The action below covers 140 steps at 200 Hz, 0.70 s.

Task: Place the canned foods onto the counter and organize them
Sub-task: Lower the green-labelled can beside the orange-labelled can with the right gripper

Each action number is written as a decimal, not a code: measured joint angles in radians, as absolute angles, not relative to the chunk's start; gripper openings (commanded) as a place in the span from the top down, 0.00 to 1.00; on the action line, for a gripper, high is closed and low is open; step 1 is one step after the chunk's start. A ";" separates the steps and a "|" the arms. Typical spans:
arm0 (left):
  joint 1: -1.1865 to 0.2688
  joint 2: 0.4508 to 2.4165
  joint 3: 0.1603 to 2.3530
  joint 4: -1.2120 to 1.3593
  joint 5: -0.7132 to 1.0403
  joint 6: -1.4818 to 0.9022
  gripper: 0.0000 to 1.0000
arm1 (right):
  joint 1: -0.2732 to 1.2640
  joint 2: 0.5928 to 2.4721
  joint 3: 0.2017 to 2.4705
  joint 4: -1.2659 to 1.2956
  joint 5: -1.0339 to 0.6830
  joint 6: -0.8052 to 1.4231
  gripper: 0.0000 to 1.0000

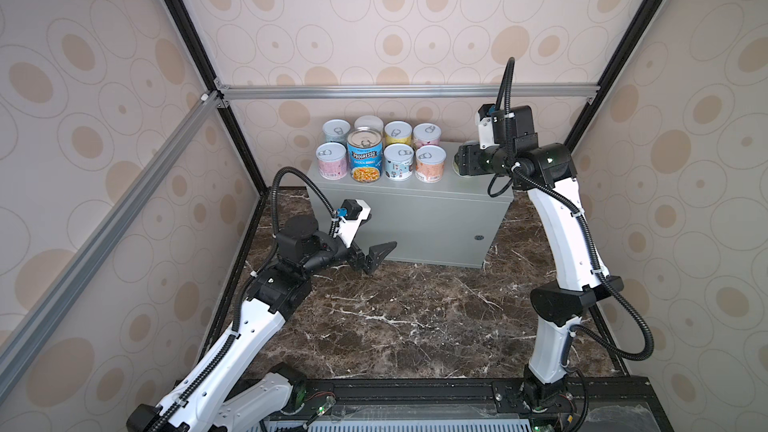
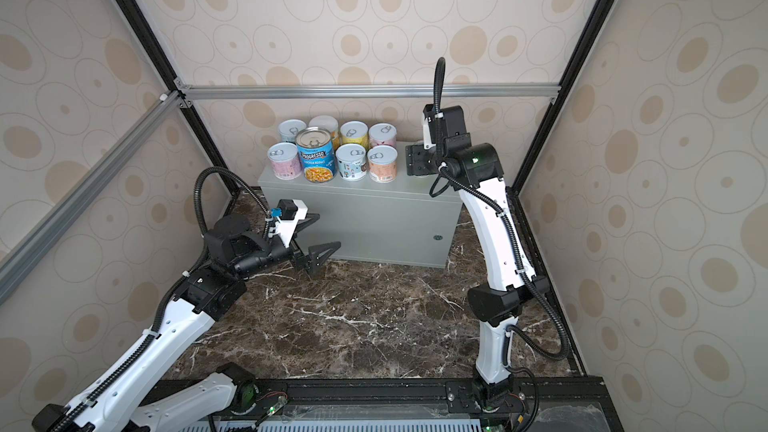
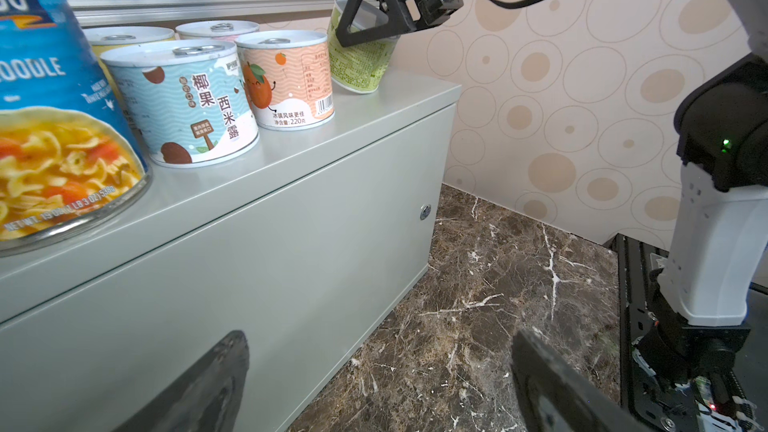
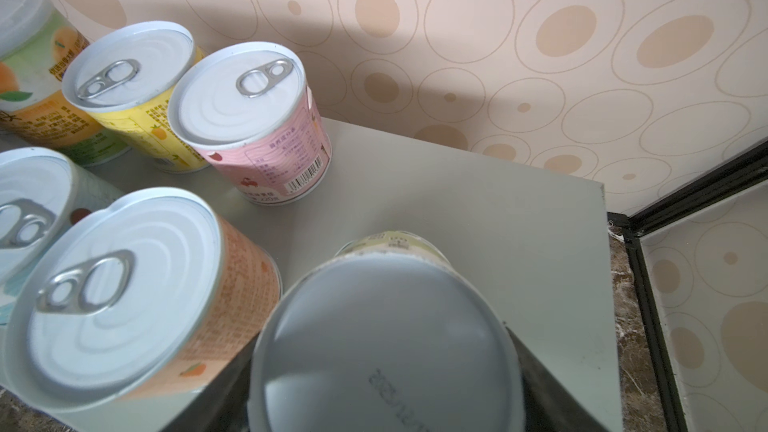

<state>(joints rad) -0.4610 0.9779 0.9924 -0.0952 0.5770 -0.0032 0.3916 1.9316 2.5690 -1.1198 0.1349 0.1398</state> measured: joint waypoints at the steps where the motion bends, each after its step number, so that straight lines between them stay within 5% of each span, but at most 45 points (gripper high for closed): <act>1: -0.461 0.978 0.992 -0.095 0.577 -0.003 0.02 | 0.392 1.932 2.569 -1.120 0.135 0.139 0.26; 140: -0.461 0.968 0.992 -0.096 0.562 -0.003 0.02 | 0.385 1.968 2.569 -1.061 0.136 0.140 0.23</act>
